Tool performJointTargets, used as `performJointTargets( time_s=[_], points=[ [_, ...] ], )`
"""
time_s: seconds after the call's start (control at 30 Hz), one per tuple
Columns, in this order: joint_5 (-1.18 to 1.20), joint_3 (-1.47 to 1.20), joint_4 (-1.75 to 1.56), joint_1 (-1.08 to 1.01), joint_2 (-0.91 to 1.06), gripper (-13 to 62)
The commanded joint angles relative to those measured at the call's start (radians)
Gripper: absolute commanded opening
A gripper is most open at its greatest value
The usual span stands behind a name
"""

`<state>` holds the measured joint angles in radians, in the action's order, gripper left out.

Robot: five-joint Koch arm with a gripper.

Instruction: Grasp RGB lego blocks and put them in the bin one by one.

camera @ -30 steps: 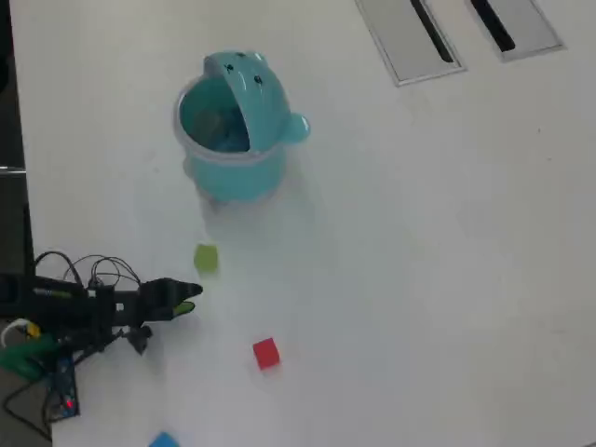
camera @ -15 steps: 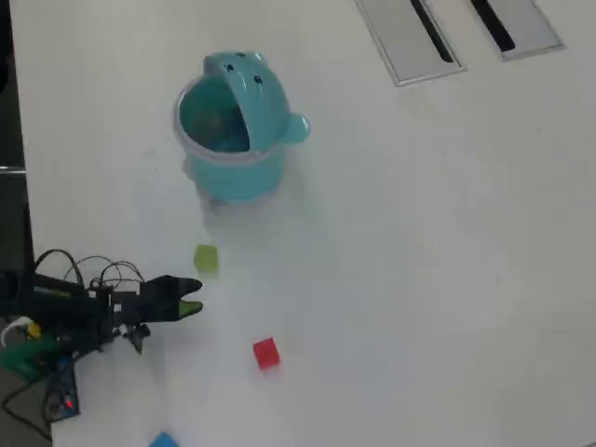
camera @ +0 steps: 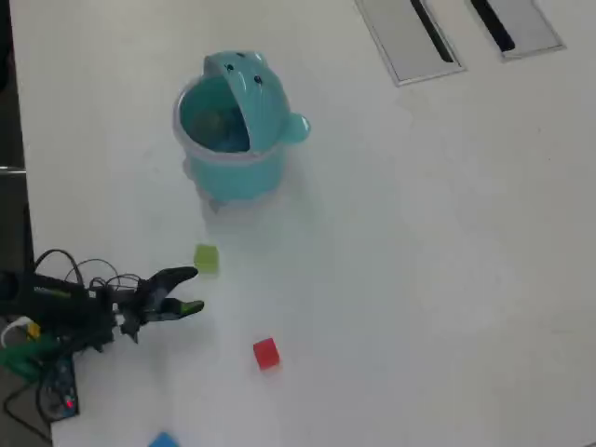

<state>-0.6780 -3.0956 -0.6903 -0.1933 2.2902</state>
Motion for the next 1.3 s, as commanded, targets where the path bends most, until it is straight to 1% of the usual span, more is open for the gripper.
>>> performJointTargets(
  time_s=[0.0, 0.07, 0.33, 0.6, 0.77, 0.93, 1.1, 1.27],
  points=[
    [-0.209, -0.055, -0.091, -0.002, 0.061, 33.8],
    [-0.318, -0.04, -0.091, -0.005, 0.061, 33.7],
    [-0.425, 0.026, -0.012, -0.028, 0.061, 33.6],
    [-0.607, 0.147, 0.186, -0.077, 0.055, 33.0],
    [-0.68, 0.25, 0.331, -0.097, 0.054, 32.9],
    [-0.719, 0.311, 0.393, -0.106, 0.046, 32.9],
    [-0.805, 0.397, 0.451, -0.144, -0.008, 33.0],
    [-0.884, 0.537, 0.588, -0.183, -0.055, 33.0]
  ],
)
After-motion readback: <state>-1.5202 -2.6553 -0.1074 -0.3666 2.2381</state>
